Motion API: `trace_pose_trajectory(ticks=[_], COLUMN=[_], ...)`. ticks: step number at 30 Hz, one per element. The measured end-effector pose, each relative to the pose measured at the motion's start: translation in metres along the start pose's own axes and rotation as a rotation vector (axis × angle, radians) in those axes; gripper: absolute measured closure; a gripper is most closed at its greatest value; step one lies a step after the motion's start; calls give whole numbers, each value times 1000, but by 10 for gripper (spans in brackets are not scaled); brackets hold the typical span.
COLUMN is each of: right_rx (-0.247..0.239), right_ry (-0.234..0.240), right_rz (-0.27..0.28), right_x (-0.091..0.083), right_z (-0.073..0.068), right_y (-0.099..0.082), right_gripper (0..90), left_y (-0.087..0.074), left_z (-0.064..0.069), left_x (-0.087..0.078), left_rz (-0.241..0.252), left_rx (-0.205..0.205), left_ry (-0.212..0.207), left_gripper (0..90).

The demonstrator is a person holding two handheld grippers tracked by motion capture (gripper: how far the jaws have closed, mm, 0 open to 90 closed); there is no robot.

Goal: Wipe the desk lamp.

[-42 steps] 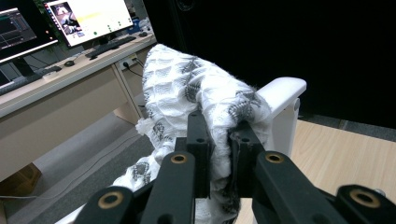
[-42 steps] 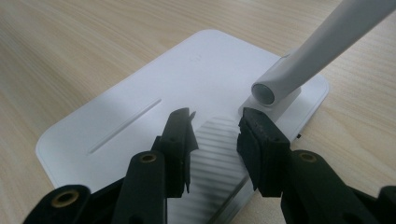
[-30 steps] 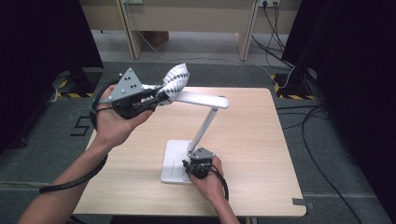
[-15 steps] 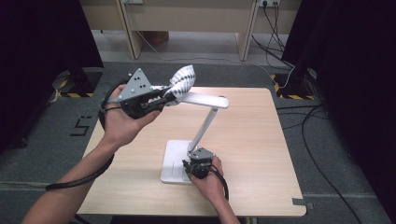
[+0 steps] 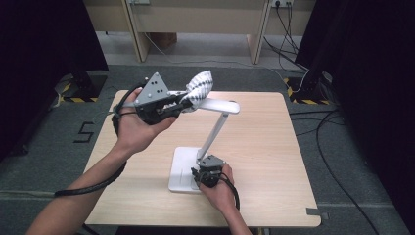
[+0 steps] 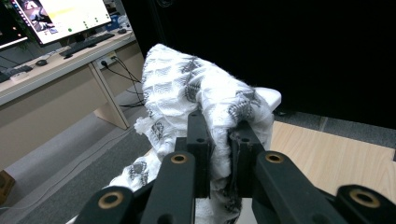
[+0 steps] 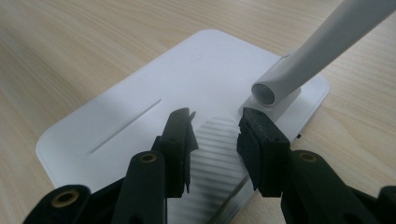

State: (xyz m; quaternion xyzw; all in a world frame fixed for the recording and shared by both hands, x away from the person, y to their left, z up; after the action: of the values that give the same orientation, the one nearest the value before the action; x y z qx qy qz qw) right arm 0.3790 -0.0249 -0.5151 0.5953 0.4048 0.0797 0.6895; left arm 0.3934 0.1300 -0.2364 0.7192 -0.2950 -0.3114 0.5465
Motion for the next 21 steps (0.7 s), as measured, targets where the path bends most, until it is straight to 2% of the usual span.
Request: trace_pose_trajectory(ticks=[21], right_rx=[1], right_ry=[0], right_rz=[1], right_x=[0], right_z=[0], right_y=[0], right_gripper=[635], left_y=[2], left_z=[13], left_x=[18], left_rz=[-7], left_rx=[2], left_ry=[-36], left_gripper=[809])
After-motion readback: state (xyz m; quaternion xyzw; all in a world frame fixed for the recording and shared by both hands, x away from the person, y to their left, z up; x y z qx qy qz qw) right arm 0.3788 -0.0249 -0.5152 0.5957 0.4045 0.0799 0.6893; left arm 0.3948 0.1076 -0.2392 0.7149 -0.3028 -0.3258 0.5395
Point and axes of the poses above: each handheld gripper's, and its own axes: x roughly forward along the jaws, y roughly out of its top, z roughly to its right, the point moved 2 cm from there along x, roughly forward along the jaws, and after that the axes turned 10 degrees about z, right-handed, at the moved point
